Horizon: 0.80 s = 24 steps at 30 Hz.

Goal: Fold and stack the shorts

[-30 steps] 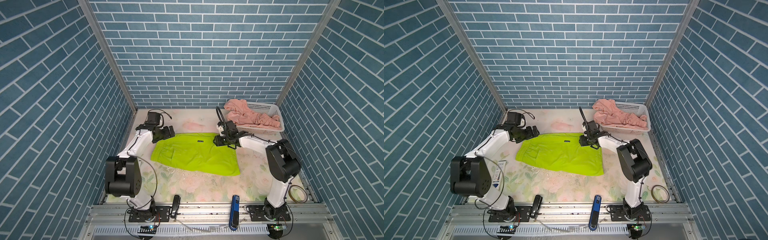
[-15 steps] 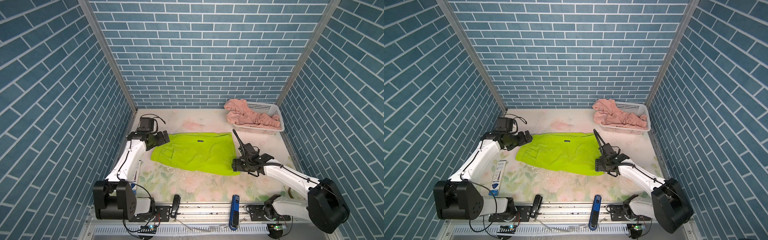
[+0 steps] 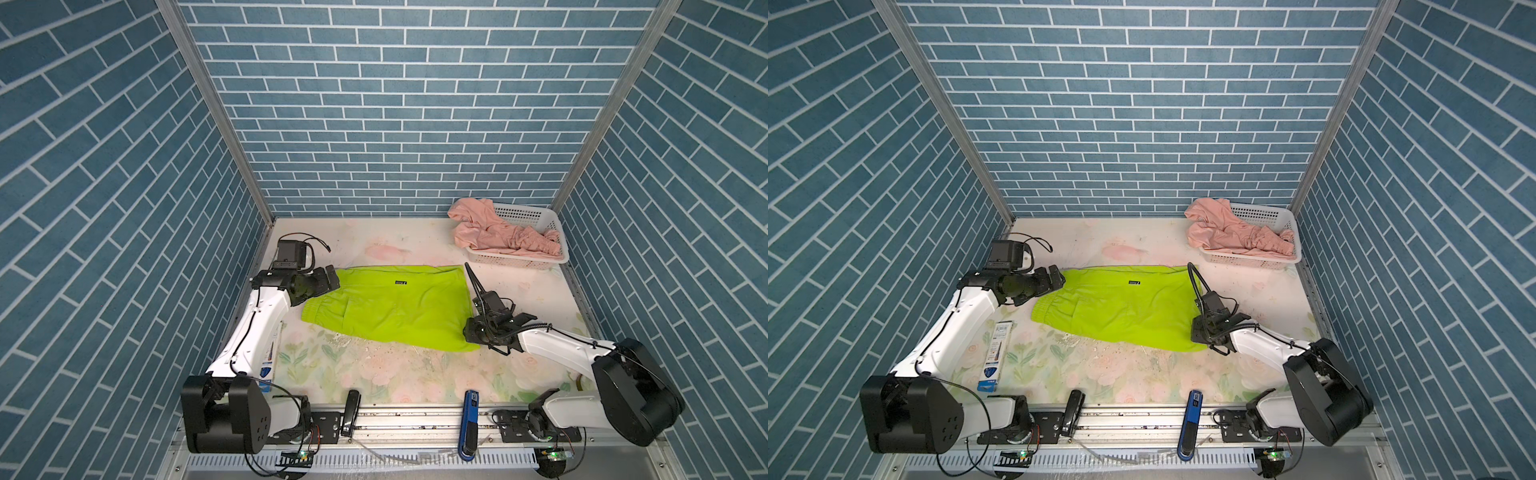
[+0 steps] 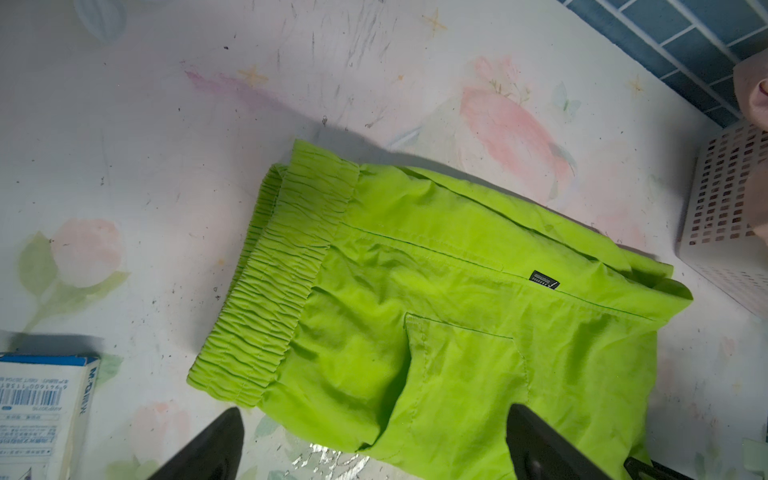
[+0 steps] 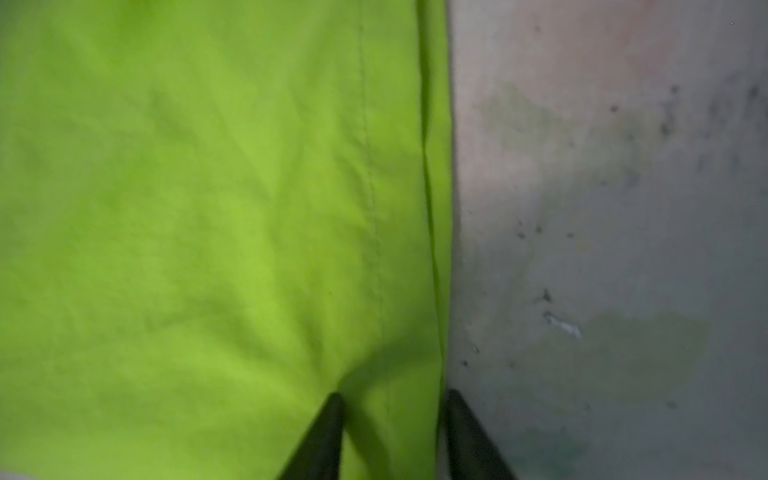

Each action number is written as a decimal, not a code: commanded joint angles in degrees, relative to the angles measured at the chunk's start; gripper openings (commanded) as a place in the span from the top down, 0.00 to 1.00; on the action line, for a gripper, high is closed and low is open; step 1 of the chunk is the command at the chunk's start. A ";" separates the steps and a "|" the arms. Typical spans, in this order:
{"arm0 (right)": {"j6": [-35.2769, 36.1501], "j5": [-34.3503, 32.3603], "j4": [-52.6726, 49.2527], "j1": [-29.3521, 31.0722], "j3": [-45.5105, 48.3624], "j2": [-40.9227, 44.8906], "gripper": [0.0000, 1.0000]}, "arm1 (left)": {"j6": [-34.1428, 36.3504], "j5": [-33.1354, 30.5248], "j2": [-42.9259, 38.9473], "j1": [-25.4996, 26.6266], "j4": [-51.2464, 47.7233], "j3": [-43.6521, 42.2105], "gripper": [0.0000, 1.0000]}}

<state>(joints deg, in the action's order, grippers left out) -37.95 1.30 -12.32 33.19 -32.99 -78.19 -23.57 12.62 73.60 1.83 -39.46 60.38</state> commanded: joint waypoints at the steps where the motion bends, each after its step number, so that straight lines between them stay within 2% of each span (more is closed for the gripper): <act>1: -0.65 -1.63 -1.52 -0.68 -1.43 -1.71 0.89 | 0.52 0.73 -0.20 -0.16 -0.08 -0.79 0.00; 2: -0.55 -2.83 -2.60 -1.20 -1.91 -1.26 0.97 | 0.69 0.91 -0.08 -0.16 -0.22 -0.72 0.00; 3: -0.33 -3.96 -3.64 -2.02 -2.22 -0.45 1.00 | 0.86 1.00 -0.07 -0.16 -0.44 -0.77 0.00; 8: 0.03 -8.71 -9.60 -8.30 -1.18 5.37 1.00 | 1.16 0.30 -0.48 -0.16 -0.40 -2.01 0.00; 14: 1.49 -9.65 -16.20 -15.61 0.28 12.34 1.00 | 2.09 0.30 0.40 -0.15 -2.09 -0.66 0.00; 16: 2.83 -11.75 -19.45 -15.79 -0.93 15.78 0.63 | 2.77 -1.06 0.34 -0.16 -4.33 1.32 0.00; 17: 3.68 -12.12 -20.77 -15.79 -1.69 17.54 0.56 | 3.21 -1.93 0.08 -0.24 -5.46 2.37 0.00; 21: 10.33 -8.08 -20.75 -14.76 -4.72 25.82 0.44 | 4.74 -3.44 -1.96 -2.52 -8.96 5.98 0.00; 24: 15.06 -4.71 -16.41 -9.28 -7.09 27.27 0.40 | 5.20 1.14 -3.25 -8.95 -9.76 6.87 0.00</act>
<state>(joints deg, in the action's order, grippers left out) -29.50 -6.61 -30.76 20.27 -37.12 -51.81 -20.03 12.12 72.07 -2.70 -45.80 65.52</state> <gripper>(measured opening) 0.595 0.996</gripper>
